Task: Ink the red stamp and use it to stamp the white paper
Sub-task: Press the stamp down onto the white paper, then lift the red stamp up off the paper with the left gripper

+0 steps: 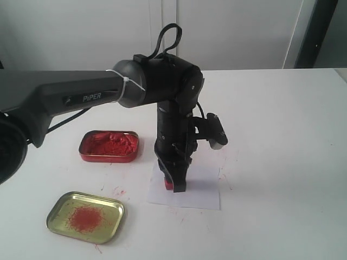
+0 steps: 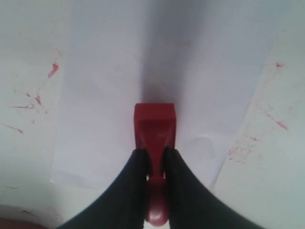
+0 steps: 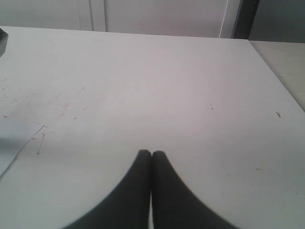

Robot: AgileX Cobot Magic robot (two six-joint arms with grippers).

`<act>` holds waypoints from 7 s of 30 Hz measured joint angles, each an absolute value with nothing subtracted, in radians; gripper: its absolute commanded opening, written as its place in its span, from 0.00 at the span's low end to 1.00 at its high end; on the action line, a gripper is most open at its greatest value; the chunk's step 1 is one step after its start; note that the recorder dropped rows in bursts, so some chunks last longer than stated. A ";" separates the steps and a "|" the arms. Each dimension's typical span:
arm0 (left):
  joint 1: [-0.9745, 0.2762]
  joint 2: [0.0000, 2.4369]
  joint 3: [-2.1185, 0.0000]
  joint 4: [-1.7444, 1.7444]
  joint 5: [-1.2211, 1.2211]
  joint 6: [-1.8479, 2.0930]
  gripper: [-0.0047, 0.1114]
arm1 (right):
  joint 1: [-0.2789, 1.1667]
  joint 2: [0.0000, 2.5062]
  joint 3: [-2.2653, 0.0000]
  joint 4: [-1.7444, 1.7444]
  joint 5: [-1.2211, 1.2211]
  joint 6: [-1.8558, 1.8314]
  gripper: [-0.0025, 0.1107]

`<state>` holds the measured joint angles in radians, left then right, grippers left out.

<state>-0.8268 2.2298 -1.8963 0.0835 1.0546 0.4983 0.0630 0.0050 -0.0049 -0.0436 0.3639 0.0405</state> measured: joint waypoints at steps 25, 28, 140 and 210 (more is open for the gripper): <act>-0.827 2.307 -1.940 0.084 1.080 0.481 0.04 | 0.063 0.005 -0.005 -0.044 0.364 0.041 0.02; -0.827 2.309 -1.940 0.084 1.083 0.481 0.04 | 0.063 0.005 -0.005 -0.044 0.364 0.041 0.02; -0.893 2.213 -1.906 0.243 1.027 0.404 0.04 | 0.063 0.005 -0.005 -0.044 0.364 0.041 0.02; -0.881 2.137 -1.906 0.185 1.124 0.219 0.04 | 0.063 0.005 -0.005 -0.044 0.364 0.060 0.02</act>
